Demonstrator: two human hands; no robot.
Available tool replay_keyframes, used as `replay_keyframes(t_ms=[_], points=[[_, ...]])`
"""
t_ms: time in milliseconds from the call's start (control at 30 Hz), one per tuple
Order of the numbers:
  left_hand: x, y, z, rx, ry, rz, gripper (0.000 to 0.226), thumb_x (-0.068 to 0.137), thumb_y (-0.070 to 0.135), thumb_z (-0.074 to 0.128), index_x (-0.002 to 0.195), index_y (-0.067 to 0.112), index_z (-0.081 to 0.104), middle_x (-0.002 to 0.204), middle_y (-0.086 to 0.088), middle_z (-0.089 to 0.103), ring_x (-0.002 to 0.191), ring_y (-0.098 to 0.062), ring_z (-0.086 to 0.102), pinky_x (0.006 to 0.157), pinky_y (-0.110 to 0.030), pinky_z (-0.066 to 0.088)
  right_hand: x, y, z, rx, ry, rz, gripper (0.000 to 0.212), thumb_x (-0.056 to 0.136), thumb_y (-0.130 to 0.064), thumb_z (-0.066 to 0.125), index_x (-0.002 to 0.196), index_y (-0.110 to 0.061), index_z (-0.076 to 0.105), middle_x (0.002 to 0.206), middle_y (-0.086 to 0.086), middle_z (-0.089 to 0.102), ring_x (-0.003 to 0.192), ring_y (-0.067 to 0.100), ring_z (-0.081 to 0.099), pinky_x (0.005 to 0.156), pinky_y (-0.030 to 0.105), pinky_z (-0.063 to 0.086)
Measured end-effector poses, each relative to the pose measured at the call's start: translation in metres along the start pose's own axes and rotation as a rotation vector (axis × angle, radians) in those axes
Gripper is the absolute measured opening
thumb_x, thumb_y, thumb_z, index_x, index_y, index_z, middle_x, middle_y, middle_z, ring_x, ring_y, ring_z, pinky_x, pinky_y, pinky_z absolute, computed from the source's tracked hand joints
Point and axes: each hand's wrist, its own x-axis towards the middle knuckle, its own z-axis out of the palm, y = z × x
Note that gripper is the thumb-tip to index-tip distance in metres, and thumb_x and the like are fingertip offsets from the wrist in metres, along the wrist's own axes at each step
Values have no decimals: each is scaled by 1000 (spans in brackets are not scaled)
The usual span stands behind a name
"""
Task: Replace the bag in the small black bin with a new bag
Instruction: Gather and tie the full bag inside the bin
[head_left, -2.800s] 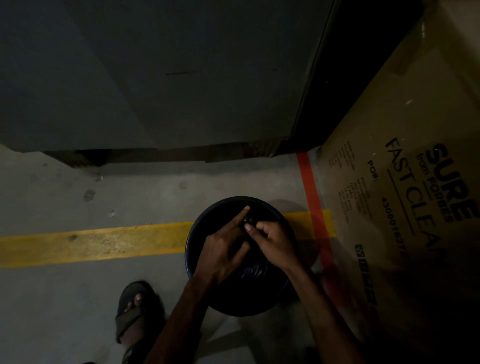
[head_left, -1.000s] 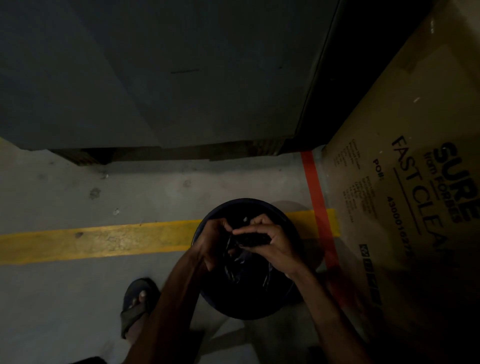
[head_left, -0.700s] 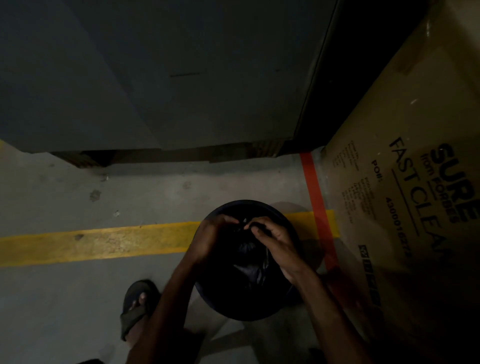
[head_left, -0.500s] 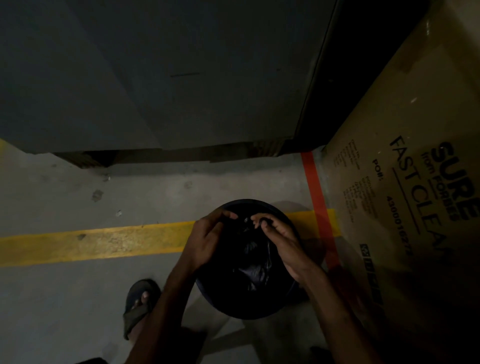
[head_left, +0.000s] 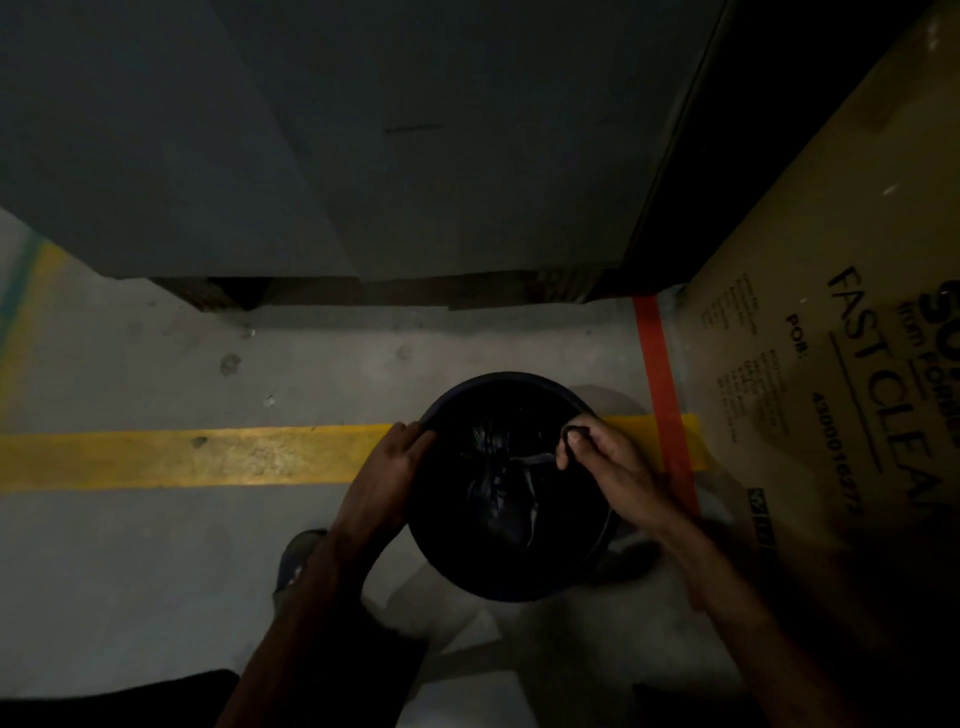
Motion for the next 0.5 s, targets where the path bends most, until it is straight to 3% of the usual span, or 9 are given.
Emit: replay_keyframes(t_ms=[100, 233, 367, 500], points=[[-19, -5, 5, 131, 56, 111, 14, 80, 15, 58, 92, 9, 58, 89, -13, 58, 79, -34, 52, 66, -40, 34, -6, 2, -16, -264, -75, -40, 29, 103, -26, 42, 80, -15, 56, 76, 0, 60, 76, 16, 60, 75, 36, 46], [-33, -19, 11, 166, 67, 142, 21, 74, -1, 50, 91, 4, 60, 85, -14, 58, 77, -32, 50, 62, -39, 35, -16, 8, -23, -472, -62, -17, 24, 101, -32, 43, 81, -26, 55, 78, -10, 63, 78, 7, 62, 73, 40, 50], [-38, -30, 10, 172, 69, 189, 25, 75, -10, 51, 92, 8, 50, 80, -14, 55, 75, -30, 48, 61, -39, 34, -25, 14, -24, -681, -28, 25, 23, 99, -47, 33, 85, -38, 49, 80, -21, 62, 87, 4, 57, 83, 42, 43], [-41, -37, 8, 187, 58, 178, 27, 70, -14, 52, 88, 6, 54, 78, -13, 55, 73, -29, 47, 59, -39, 34, -26, 13, -21, -769, 3, 63, 29, 97, -49, 29, 93, -33, 53, 79, -20, 64, 88, 5, 56, 89, 41, 36]])
